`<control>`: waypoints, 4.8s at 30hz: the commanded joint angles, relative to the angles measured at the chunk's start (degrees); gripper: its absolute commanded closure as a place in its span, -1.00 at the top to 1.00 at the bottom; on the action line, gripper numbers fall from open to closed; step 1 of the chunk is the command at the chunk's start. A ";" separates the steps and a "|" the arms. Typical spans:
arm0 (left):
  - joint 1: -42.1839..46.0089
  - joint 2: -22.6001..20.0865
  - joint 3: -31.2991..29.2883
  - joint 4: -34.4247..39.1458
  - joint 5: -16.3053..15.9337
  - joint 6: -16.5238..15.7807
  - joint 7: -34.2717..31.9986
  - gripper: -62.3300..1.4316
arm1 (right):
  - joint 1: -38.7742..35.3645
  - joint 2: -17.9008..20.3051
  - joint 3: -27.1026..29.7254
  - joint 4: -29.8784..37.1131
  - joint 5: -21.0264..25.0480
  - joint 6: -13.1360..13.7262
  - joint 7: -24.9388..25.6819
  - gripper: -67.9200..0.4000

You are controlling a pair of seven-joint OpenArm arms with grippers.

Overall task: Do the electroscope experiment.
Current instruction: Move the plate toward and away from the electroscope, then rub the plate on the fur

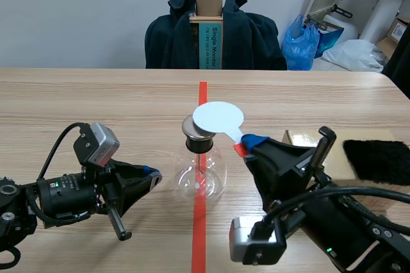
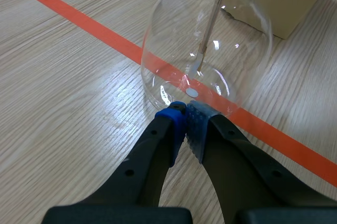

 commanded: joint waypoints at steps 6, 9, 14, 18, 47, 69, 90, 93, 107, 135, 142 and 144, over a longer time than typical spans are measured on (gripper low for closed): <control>-0.31 0.13 -0.07 1.33 -0.74 -0.33 -0.79 -0.86 | -0.07 0.31 2.29 3.21 1.16 -1.09 -10.08 -0.96; -0.31 0.13 -0.07 1.33 -0.74 -0.33 -0.79 -0.86 | -1.92 0.31 4.04 6.97 2.32 -1.07 -12.92 -0.96; -0.31 0.13 -0.07 1.33 -0.74 -0.33 -0.76 -0.86 | -7.10 0.52 8.39 16.72 6.27 -1.01 -13.53 -0.96; -0.31 0.13 -0.07 1.33 -0.74 -0.33 -0.76 -0.86 | -10.84 0.66 12.72 25.14 11.06 -0.79 -13.49 -0.96; 30.53 -18.97 -21.16 34.27 -11.52 -6.62 -0.98 -0.72 | -14.78 -0.37 42.97 34.60 38.66 3.13 -7.48 -0.96; 40.17 -17.81 -29.86 39.08 -11.15 -4.33 -3.56 1.00 | -9.09 -3.17 37.83 -0.94 19.74 4.31 6.51 -0.96; 40.15 -17.79 -29.86 39.08 -11.15 -3.32 -3.54 1.00 | -8.11 -2.27 35.08 -10.29 8.61 6.93 17.53 -0.96; 40.15 -17.79 -29.86 39.08 -11.15 -3.32 -3.52 1.00 | -8.57 -2.58 34.97 -10.29 7.74 6.88 17.53 -0.96; 40.15 -17.59 -29.86 39.08 -11.15 -2.93 -3.39 1.00 | -8.55 -2.84 35.52 -10.29 7.72 6.14 6.43 -0.96; 40.15 -16.83 -29.86 39.08 -9.20 -1.97 -3.37 1.00 | -8.46 -4.26 35.41 -10.29 7.52 8.35 9.68 -0.96; 40.15 -16.85 -29.86 39.08 -9.14 -1.97 -3.34 1.00 | -8.50 -3.26 35.30 -10.29 7.32 8.39 16.63 -0.96; 40.15 -16.85 -29.86 39.08 -9.14 -1.97 -3.37 1.00 | -8.66 -3.54 35.32 -10.29 7.37 8.35 14.45 -0.96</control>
